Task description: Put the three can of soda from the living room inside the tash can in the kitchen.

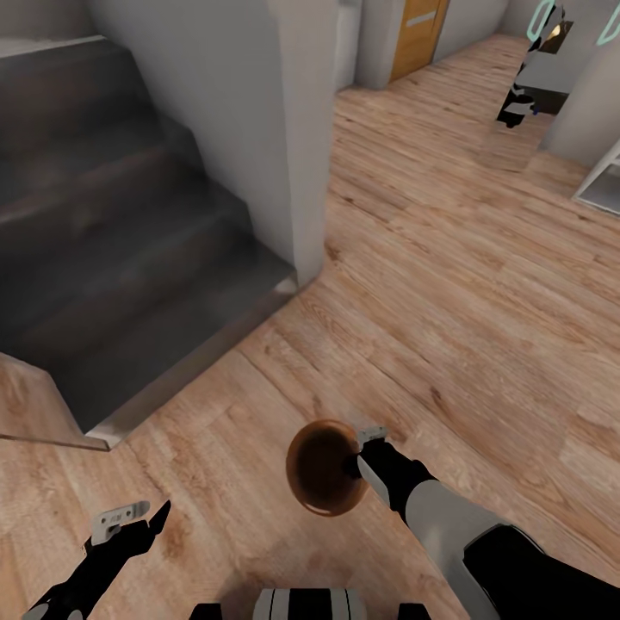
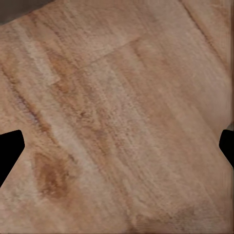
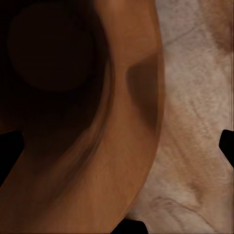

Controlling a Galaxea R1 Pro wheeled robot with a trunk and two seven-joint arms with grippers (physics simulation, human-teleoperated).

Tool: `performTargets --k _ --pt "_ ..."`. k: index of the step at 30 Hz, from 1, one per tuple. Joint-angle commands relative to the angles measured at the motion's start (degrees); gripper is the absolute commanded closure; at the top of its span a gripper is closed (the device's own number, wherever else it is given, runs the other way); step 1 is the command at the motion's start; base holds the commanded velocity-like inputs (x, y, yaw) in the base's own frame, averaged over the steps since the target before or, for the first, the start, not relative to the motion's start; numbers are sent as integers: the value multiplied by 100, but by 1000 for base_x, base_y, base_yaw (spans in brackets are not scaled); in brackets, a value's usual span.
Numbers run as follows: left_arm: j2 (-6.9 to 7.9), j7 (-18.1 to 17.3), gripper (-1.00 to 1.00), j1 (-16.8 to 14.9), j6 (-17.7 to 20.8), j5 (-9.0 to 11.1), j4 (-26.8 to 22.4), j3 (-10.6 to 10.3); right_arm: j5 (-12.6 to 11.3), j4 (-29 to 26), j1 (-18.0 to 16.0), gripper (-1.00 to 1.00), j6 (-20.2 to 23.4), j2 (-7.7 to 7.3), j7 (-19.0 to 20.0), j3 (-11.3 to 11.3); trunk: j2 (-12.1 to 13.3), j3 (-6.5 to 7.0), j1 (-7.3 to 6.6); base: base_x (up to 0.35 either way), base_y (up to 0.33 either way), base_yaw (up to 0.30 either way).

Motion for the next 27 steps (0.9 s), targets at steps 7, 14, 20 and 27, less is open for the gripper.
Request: performTargets --k 7,14,20,27 --pt "0 -26 -100 0 -69 3 0 0 2 3 0 -100 -6 6 -1 6 0 0 0 58 -37 0" --pt "0 -35 -100 0 -92 4 0 0 -2 8 0 -100 -8 8 -4 63 0 0 0 10 -6 0" --pt "0 -36 -100 0 -95 4 0 0 -3 9 0 -100 -9 8 -2 75 0 0 0 1 -1 0" --pt "0 -36 -100 0 -95 4 0 0 -4 9 0 -100 -9 9 6 84 0 0 0 0 0 0"
